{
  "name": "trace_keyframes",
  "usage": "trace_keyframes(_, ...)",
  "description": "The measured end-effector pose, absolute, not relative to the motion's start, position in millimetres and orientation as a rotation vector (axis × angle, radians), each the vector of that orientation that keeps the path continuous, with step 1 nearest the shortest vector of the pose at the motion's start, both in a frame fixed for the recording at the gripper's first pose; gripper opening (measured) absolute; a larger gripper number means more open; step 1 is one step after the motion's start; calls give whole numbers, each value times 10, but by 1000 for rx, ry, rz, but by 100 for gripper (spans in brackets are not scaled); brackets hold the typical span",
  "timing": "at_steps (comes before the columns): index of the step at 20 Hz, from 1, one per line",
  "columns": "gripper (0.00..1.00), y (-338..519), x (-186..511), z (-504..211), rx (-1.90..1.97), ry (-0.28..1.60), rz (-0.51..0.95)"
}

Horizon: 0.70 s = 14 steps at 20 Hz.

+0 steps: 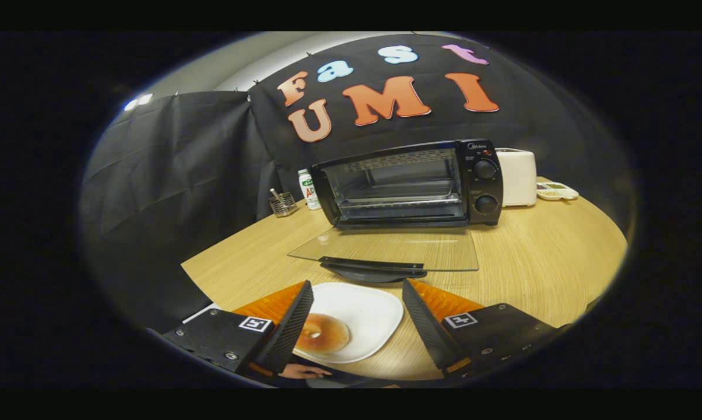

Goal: Open the toaster oven, put the food inside, and close the toaster oven door.

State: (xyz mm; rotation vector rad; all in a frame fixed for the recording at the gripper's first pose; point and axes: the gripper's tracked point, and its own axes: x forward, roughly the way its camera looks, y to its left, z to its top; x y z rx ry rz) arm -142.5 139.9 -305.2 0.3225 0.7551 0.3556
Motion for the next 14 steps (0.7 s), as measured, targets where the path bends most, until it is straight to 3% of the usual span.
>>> trace_keyframes(5,92,1670,-1714,-3147,238,813,457)
trace_keyframes(14,94,1854,-1973,-3276,175,895,513)
